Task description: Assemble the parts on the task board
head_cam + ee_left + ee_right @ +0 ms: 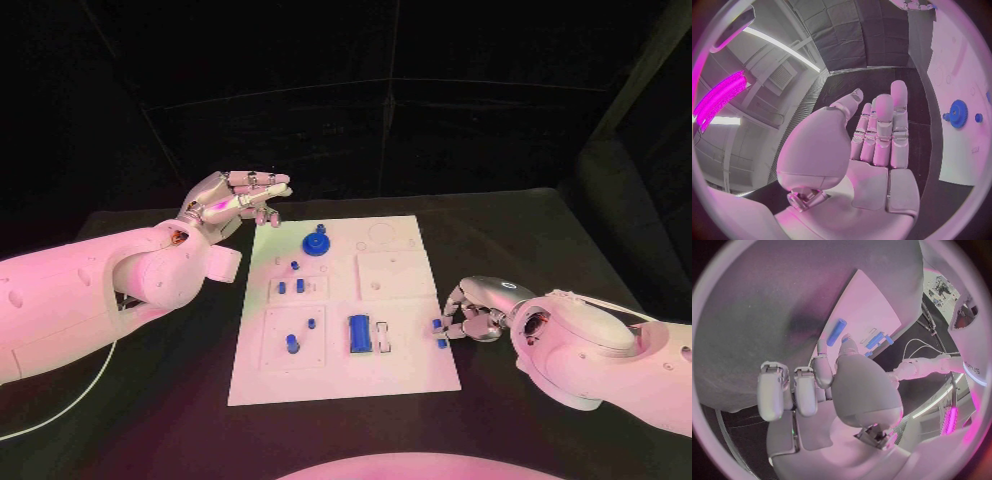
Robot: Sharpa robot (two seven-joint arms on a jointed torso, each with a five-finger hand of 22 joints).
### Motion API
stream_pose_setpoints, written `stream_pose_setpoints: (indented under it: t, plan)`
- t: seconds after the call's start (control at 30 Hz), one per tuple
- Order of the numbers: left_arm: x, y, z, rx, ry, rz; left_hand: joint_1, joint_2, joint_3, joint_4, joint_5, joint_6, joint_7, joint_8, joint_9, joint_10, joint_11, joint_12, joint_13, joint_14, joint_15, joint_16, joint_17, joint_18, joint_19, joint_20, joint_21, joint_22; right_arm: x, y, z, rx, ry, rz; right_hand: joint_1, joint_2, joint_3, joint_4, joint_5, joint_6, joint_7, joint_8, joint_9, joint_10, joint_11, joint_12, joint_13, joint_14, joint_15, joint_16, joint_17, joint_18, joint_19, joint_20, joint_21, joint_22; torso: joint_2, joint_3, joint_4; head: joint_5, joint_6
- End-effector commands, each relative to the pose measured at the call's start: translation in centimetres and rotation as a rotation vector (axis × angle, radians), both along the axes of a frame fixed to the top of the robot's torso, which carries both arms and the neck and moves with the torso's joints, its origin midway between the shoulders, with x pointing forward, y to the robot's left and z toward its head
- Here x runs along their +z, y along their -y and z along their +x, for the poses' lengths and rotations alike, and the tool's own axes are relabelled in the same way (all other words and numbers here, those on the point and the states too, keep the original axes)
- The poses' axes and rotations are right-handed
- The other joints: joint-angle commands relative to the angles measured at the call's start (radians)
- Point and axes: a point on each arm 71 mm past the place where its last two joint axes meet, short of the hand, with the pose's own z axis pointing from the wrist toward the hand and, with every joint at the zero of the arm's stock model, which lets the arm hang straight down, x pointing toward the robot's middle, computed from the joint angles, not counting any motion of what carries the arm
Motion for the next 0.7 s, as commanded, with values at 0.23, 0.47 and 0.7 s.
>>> stream_pose_setpoints:
  t: [0.23, 0.47, 0.7]
  plan:
    - [0.0, 0.1, -0.1, -0.011, 0.005, -0.013, 0.01, 0.016, -0.003, -0.005, 0.017, -0.005, 0.0, 0.008, 0.001, -0.007, -0.001, 0.008, 0.001, -0.009, -0.003, 0.006, -0.003, 0.014, 0.002, 0.004, -0.006, -0.003, -0.4, -0.6, 0.1, 0.023, -0.022, -0.057, 0.069, 0.004, 0.02, -0.032, 0.012, -0.002, 0.003, 0.001, 0.01, 0.044, -0.013, 0.184, 0.182, 0.08, 0.004, 0.006, 0.151, -0.012, 0.011, 0.002, 0.005, 0.124, 0.0, -0.001, 0.0007, 0.002, -0.001]
    - [0.0, 0.1, -0.1, -0.01, 0.004, -0.011, 0.01, 0.015, -0.003, -0.005, 0.017, -0.005, 0.0, 0.008, 0.001, -0.007, -0.001, 0.008, 0.001, -0.009, -0.002, 0.006, -0.002, 0.014, 0.002, 0.004, -0.006, -0.003, -0.5, -1.0, 0.2, 0.036, -0.016, -0.081, 0.116, 0.02, 0.033, -0.061, 0.035, 0.0, 0.002, -0.001, 0.016, 0.043, -0.015, 0.182, 0.182, 0.081, 0.003, 0.007, 0.156, -0.012, 0.013, 0.002, 0.006, 0.127, 0.0, -0.0015, -0.0009, 0.005, -0.001]
    - [0.0, 0.1, -0.1, -0.011, 0.003, -0.011, 0.01, 0.016, -0.003, -0.005, 0.018, -0.005, 0.001, 0.008, 0.001, -0.008, -0.001, 0.008, 0.001, -0.009, -0.002, 0.006, -0.002, 0.014, 0.002, 0.004, -0.006, -0.003, -0.7, -1.4, 0.2, 0.053, -0.021, -0.11, 0.16, 0.044, 0.053, -0.089, 0.009, -0.002, 0.004, -0.011, 0.016, 0.037, -0.014, 0.171, 0.176, 0.08, 0.003, 0.007, 0.156, -0.012, 0.012, 0.001, 0.006, 0.126, 0.0, -0.0013, 0.0011, 0.005, 0.0]
